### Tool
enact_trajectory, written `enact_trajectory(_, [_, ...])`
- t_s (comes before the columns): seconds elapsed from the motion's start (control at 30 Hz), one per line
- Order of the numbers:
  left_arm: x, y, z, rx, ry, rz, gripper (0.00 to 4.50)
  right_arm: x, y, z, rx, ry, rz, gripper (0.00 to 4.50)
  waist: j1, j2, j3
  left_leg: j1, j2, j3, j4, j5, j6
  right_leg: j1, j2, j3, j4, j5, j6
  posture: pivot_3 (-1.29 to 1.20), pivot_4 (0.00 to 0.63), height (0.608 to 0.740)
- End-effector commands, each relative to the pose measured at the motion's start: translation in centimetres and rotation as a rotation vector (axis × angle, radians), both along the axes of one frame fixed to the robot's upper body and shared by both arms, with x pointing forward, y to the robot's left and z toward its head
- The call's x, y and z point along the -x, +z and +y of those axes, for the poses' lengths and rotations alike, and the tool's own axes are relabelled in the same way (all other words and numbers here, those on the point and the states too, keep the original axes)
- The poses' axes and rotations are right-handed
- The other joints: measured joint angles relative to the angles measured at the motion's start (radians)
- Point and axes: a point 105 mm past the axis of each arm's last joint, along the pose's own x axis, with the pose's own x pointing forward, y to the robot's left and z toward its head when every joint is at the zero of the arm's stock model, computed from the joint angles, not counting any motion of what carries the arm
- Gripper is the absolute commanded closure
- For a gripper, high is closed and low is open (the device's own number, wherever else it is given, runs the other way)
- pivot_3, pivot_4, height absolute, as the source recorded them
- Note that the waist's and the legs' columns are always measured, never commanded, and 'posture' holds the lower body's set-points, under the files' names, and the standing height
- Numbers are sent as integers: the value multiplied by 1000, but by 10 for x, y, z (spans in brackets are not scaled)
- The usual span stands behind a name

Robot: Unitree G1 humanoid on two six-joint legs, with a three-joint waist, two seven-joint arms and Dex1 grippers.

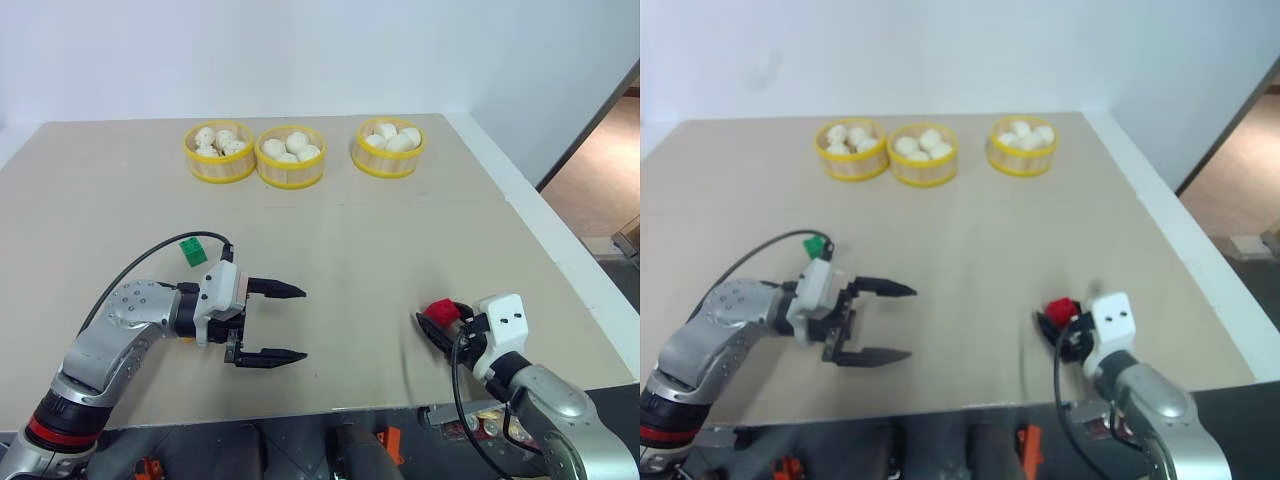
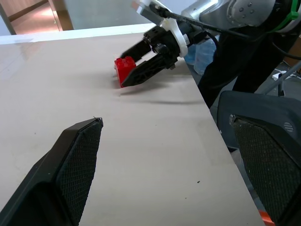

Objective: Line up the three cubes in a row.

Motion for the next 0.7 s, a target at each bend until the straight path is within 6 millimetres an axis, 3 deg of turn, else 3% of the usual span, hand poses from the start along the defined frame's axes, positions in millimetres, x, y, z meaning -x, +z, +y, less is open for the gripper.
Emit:
enact_trajectory(0.03, [3, 7, -2, 15, -10, -27, 0, 2, 11, 1, 24, -4, -59, 2494, 0, 0, 0, 0, 0, 0, 0, 0, 0, 0, 0, 0, 0, 0, 0, 0, 150, 740])
enact_trajectory(0.1, [3, 7, -2, 16, -8, -27, 0, 3, 10, 0, 28, -6, -58, 3213, 0, 0, 0, 0, 0, 0, 0, 0, 0, 0, 0, 0, 0, 0, 0, 0, 150, 740])
enact_trajectory(0.27, [2, 6, -2, 20, 5, -24, 0, 0, 9, 0, 23, 5, -63, 3262, 0, 0, 0, 0, 0, 0, 0, 0, 0, 0, 0, 0, 0, 0, 0, 0, 150, 740])
enact_trajectory(0.4, [0, 6, 1, 27, 43, -23, 0, -13, 18, 7, 37, 118, -85, 3262, -2, 0, 0, 0, 0, 1, 0, 0, 0, 0, 0, 0, 0, 0, 0, 0, 150, 740])
enact_trajectory(0.57, [-3, 3, 13, 37, 146, -35, 0, -43, 46, 29, 24, 412, -111, 3262, -8, 0, 0, 2, 1, 2, 0, 0, 0, 0, 1, 2, 0, 1, 0, 0, 150, 740])
enact_trajectory(0.7, [-5, -1, 31, 54, 288, -34, 0, -65, 55, 60, 70, 793, -26, 3262, -8, 0, 0, 2, 2, 1, 0, 0, 0, 0, 3, 2, 0, 2, -1, 0, 150, 740])
